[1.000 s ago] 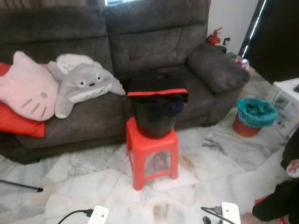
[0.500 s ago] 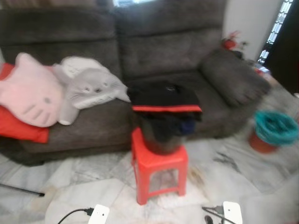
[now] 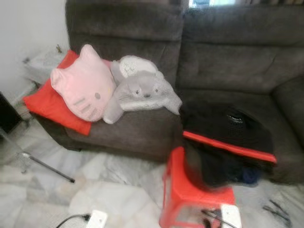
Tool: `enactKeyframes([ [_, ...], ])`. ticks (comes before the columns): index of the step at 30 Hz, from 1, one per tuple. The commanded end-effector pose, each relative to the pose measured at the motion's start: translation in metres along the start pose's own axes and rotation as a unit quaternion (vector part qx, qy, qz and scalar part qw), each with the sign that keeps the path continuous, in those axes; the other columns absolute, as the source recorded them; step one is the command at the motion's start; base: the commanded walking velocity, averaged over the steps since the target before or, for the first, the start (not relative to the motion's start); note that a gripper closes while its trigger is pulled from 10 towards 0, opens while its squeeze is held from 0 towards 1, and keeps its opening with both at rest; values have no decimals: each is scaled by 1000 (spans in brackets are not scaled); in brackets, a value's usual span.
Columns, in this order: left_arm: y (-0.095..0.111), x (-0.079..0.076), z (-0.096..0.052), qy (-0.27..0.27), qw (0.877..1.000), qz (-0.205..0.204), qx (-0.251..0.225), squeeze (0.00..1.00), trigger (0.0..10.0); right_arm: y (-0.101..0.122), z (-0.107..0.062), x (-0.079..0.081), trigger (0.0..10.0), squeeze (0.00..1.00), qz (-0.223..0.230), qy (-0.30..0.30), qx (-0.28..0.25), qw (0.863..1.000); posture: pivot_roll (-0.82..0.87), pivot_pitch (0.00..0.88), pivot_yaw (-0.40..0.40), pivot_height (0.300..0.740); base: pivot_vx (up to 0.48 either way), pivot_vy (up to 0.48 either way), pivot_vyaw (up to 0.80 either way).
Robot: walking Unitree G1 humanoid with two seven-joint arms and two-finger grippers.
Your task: Hang hanger
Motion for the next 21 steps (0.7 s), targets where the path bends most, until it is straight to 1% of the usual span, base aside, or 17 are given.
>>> enactKeyframes([
  [1, -10, 13, -3, 16, 1000, 0, 13, 0, 10000, 6, 2, 14, 10000, 0, 1, 15, -8, 1000, -83, 0, -23, 740, 349, 0, 800],
  [3, -10, 13, -3, 16, 1000, 0, 13, 0, 10000, 6, 2, 14, 10000, 0, 1, 15, -8, 1000, -83, 0, -23, 740, 349, 0, 800],
  [4, -8, 13, -3, 16, 1000, 4, 9, 0, 10000, 4, 2, 12, 10000, 0, 16, 3, -5, 1000, -86, 0, -22, 740, 0, 0, 0],
  [6, -7, 12, -2, 17, 1000, 7, 8, 0, 10000, 3, 2, 11, 10000, 0, 22, -2, -3, 1000, -86, 0, -22, 740, 0, 0, 0],
  [13, -9, 12, -3, 15, 1000, 11, 11, 0, 10000, 4, 1, 11, 10000, 0, 27, -4, -8, 1000, -86, 0, -22, 740, 0, 0, 0],
  [21, -11, 12, -3, 16, 1000, 12, 17, 0, 10000, 4, 2, 12, 10000, 0, 22, 2, -6, 1000, -82, 0, -24, 740, 0, 0, 0],
])
Point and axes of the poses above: a point about 5 cm out from each wrist's last joint towards the gripper, its own z axis pointing out of the wrist towards the gripper, its own y axis along the axis of the wrist's last joint, x = y × z, the point moved 6 cm from there along z, pointing out of the wrist towards the gripper, and after that the axes turned 8 degrees about -z, right-handed, at the moved point
